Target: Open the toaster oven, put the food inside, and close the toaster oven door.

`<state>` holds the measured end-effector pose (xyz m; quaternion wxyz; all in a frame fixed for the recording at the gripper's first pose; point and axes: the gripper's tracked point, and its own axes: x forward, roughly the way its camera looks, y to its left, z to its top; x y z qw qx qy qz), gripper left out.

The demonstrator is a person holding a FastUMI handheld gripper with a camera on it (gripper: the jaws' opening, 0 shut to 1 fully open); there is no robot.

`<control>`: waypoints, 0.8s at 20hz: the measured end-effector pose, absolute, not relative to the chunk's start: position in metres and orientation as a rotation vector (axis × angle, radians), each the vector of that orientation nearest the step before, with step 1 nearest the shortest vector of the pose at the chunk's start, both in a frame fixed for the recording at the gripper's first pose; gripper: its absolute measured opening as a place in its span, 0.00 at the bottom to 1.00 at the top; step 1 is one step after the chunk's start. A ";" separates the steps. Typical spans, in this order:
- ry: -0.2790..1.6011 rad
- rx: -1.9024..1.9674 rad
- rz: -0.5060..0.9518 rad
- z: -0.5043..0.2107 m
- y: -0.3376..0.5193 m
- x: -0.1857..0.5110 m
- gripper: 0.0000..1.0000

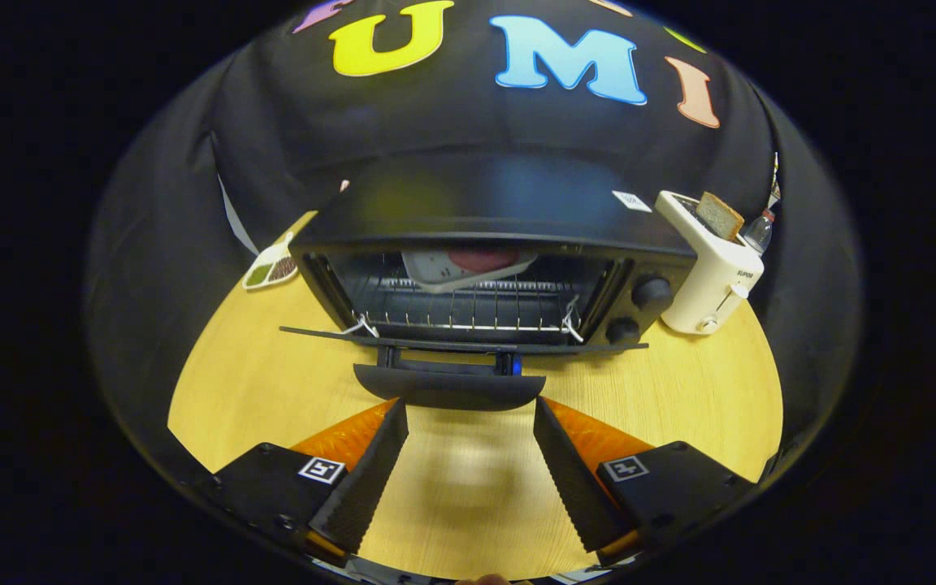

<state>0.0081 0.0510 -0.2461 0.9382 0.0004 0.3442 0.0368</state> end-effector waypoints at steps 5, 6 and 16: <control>0.423 -0.030 0.088 -0.127 0.039 0.016 0.99; 0.359 -0.046 0.085 -0.098 0.036 0.018 0.99; -0.064 -0.060 -0.093 0.066 -0.094 -0.032 0.98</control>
